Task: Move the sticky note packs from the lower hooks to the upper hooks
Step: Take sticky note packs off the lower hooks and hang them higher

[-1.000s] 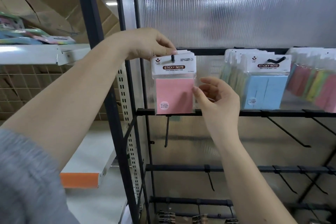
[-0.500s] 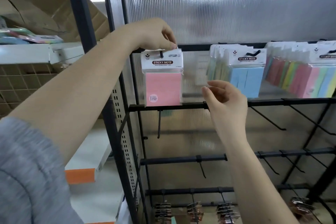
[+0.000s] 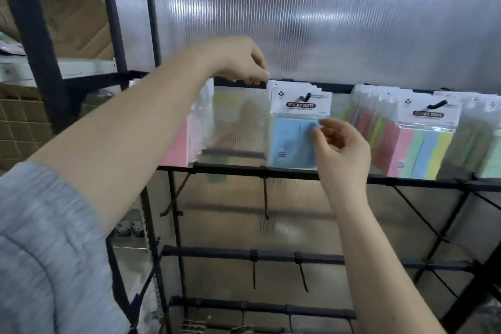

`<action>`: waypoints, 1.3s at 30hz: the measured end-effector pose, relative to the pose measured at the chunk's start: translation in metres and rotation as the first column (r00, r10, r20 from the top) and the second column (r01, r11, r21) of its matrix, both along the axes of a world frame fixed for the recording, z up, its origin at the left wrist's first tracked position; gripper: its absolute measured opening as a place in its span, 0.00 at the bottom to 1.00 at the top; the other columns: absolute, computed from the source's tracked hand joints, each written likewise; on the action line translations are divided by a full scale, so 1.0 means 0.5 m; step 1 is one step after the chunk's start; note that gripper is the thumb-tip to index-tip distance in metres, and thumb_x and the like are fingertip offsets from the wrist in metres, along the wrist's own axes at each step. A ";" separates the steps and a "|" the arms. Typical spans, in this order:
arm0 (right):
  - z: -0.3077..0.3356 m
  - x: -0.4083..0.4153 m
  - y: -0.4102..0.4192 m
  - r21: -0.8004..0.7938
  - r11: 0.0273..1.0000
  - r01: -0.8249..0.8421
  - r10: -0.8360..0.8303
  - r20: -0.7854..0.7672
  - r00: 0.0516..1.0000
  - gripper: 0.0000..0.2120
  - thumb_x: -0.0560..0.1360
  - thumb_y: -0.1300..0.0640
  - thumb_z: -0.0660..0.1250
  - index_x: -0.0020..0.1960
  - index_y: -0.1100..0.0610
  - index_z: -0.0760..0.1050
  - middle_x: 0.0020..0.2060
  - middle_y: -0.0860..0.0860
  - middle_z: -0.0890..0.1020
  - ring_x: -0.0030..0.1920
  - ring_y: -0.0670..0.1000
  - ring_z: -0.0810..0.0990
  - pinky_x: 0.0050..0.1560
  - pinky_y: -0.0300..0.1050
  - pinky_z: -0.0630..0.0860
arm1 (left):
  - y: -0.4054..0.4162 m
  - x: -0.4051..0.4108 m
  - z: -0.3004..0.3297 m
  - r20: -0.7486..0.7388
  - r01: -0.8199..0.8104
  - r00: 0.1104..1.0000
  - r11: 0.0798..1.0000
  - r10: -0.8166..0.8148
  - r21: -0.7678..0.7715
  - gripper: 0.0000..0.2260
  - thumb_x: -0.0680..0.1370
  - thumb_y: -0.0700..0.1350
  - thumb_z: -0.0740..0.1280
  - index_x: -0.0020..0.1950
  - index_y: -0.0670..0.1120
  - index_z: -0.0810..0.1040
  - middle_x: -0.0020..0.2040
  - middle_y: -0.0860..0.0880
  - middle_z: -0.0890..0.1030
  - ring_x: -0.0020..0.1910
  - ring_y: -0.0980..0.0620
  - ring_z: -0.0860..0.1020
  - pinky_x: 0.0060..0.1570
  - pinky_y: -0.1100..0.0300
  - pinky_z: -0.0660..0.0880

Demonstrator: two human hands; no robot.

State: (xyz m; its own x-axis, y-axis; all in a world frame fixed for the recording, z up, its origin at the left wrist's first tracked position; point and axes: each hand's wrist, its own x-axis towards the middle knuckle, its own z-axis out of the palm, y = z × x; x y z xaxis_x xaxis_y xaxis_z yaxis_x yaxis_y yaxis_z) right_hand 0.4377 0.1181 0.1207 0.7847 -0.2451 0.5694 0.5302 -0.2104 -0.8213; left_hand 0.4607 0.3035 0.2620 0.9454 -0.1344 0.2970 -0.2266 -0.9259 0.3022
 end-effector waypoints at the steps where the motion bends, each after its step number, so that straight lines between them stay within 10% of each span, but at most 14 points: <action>1: 0.003 0.011 -0.009 -0.014 1.000 -0.005 0.005 0.010 1.000 0.07 0.76 0.57 0.67 0.54 0.52 0.77 0.44 0.46 0.80 0.43 0.41 0.77 0.48 0.37 0.73 | -0.010 0.008 -0.002 0.000 -0.008 1.000 1.000 0.008 -0.019 0.07 0.78 0.50 0.66 0.50 0.49 0.80 0.43 0.55 0.80 0.39 0.60 0.76 0.40 0.64 0.72; 6: 0.024 0.056 -0.040 -0.057 0.997 -0.046 0.046 -0.003 0.999 0.18 0.75 0.53 0.69 0.63 0.55 0.73 0.55 0.49 0.78 0.53 0.47 0.77 0.57 0.43 0.74 | -0.048 0.037 -0.011 -0.053 -0.022 0.998 0.998 0.019 -0.057 0.06 0.77 0.50 0.67 0.47 0.51 0.81 0.39 0.56 0.80 0.39 0.59 0.76 0.45 0.61 0.74; 21: 0.031 0.085 -0.033 0.140 0.967 -0.215 0.217 0.003 0.976 0.05 0.72 0.57 0.73 0.43 0.54 0.76 0.38 0.45 0.82 0.38 0.41 0.80 0.39 0.34 0.76 | -0.059 0.084 0.005 -0.208 0.094 0.969 0.977 -0.135 -0.194 0.05 0.77 0.50 0.66 0.48 0.51 0.80 0.45 0.53 0.81 0.43 0.58 0.77 0.43 0.66 0.76; 31: 0.034 0.078 -0.037 0.198 0.957 -0.210 0.205 0.046 0.978 0.06 0.74 0.57 0.70 0.38 0.54 0.78 0.32 0.43 0.80 0.31 0.36 0.74 0.32 0.28 0.67 | -0.071 0.129 0.012 -0.207 0.109 0.975 0.988 -0.085 0.111 0.04 0.76 0.52 0.67 0.49 0.55 0.78 0.55 0.54 0.78 0.56 0.52 0.76 0.55 0.56 0.76; 39: 0.024 0.069 -0.023 0.227 0.956 -0.184 0.176 0.055 0.983 0.04 0.74 0.54 0.70 0.41 0.51 0.78 0.34 0.42 0.80 0.36 0.38 0.76 0.37 0.31 0.71 | -0.074 0.147 0.000 -0.158 0.120 0.983 0.973 -0.090 0.195 0.04 0.78 0.53 0.65 0.49 0.55 0.76 0.47 0.54 0.78 0.47 0.53 0.75 0.53 0.54 0.73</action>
